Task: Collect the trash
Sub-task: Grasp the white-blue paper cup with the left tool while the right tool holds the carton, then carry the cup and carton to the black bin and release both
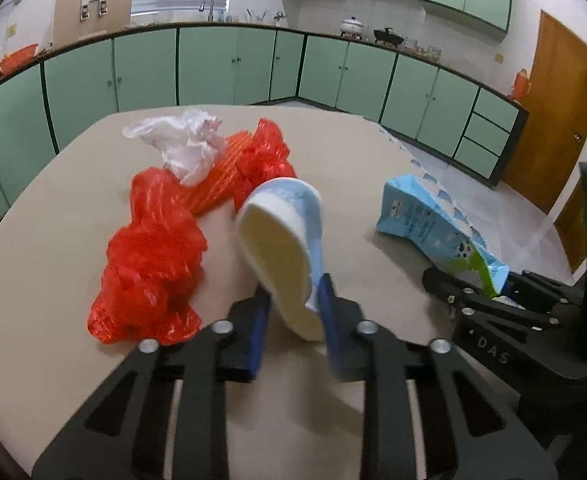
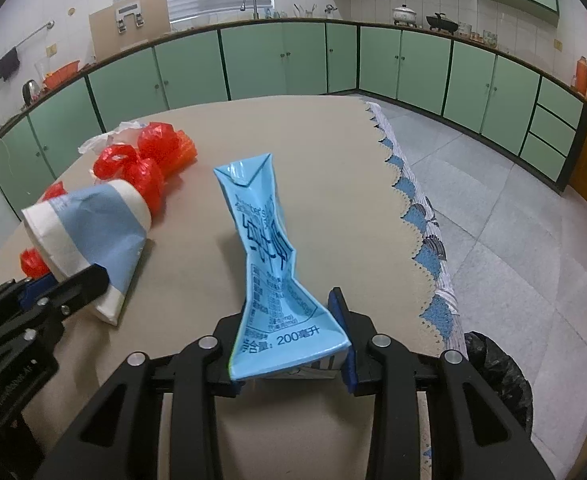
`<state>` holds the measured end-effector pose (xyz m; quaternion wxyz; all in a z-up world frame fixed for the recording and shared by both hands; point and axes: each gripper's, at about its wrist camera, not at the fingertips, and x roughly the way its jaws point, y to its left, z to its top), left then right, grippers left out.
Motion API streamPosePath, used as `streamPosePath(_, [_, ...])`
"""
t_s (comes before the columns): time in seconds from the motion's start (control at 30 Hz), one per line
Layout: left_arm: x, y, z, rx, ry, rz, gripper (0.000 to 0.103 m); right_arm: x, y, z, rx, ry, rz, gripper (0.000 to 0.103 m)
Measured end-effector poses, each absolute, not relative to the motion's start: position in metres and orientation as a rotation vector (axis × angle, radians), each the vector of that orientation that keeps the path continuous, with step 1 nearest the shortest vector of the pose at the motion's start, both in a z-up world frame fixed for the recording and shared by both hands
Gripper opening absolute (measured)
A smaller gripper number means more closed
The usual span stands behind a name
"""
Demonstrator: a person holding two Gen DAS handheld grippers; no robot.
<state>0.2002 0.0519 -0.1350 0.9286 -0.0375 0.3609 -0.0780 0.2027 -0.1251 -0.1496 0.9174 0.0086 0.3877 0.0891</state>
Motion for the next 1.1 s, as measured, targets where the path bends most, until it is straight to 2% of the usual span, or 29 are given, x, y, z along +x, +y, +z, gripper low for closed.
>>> streamPosePath(0.1, [0.195,0.052,-0.132,-0.074,0.731,-0.159,0.012,0.2,-0.129,-0.148,0.015,0.785,0.188,0.035])
streamPosePath(0.17, [0.191,0.052,-0.129,-0.069,0.716,-0.153,0.011,0.196,-0.13,-0.146,0.011,0.77,0.181,0.035])
streamPosePath(0.4, [0.172,0.037,-0.117,-0.004,0.668,-0.152,0.01,0.181,-0.133,-0.132,-0.001,0.746,0.192,0.034])
streamPosePath(0.7, [0.168,0.034,-0.134,0.008,0.703,-0.15,0.01,0.177,-0.137,-0.136,-0.002,0.772,0.198,0.035])
streamPosePath(1.1, [0.155,0.034,-0.106,0.005,0.625,-0.163,0.01,0.156,-0.156,-0.102,0.028,0.686,0.194,0.034])
